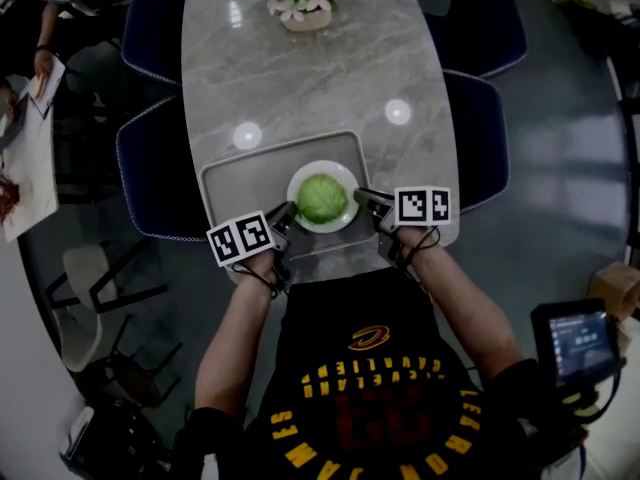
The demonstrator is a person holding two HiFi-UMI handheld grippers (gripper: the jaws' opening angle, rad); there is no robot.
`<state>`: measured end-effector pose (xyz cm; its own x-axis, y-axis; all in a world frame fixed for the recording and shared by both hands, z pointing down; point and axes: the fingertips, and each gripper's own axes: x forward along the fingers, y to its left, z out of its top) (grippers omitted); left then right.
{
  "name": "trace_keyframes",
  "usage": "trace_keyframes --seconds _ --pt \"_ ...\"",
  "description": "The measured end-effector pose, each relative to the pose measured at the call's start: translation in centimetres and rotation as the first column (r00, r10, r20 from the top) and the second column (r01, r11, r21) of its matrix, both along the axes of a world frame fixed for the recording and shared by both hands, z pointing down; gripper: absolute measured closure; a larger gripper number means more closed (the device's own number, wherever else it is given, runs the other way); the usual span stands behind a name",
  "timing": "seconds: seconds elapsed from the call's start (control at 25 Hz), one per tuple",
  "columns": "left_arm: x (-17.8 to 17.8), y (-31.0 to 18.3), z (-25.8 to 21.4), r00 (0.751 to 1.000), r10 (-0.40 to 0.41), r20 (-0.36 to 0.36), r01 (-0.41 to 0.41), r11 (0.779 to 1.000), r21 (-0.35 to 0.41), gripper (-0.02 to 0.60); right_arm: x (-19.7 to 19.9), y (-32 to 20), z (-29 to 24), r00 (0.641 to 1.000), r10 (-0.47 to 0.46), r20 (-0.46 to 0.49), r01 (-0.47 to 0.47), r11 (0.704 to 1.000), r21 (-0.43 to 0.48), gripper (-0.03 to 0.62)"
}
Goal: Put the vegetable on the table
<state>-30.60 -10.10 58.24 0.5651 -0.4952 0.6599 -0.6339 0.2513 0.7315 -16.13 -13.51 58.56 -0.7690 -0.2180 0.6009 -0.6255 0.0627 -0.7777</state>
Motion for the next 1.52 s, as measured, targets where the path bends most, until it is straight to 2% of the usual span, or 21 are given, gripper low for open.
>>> trace_keyframes --seconds 0.28,1.0,1.52 --pt "3.6 -1.2 -0.9 0.999 0.043 -0.005 -0.043 0.999 0.012 0.549 3.8 -0.6 -0.7 0.998 0.06 0.001 -0.06 0.998 0.009 0.562" --pt "13.8 -3.8 -0.9 0.997 0.071 0.007 -0.071 0.997 -0.004 0.551 14.1 -3.0 -0.5 0.997 0.082 0.009 -0.082 0.997 0.013 0.562" --pt "19.4 -5.3 0.3 0.997 0.082 0.008 -0.082 0.996 -0.027 0.551 19.7 -4.4 0.6 0.995 0.103 -0.004 -0.103 0.995 -0.001 0.562"
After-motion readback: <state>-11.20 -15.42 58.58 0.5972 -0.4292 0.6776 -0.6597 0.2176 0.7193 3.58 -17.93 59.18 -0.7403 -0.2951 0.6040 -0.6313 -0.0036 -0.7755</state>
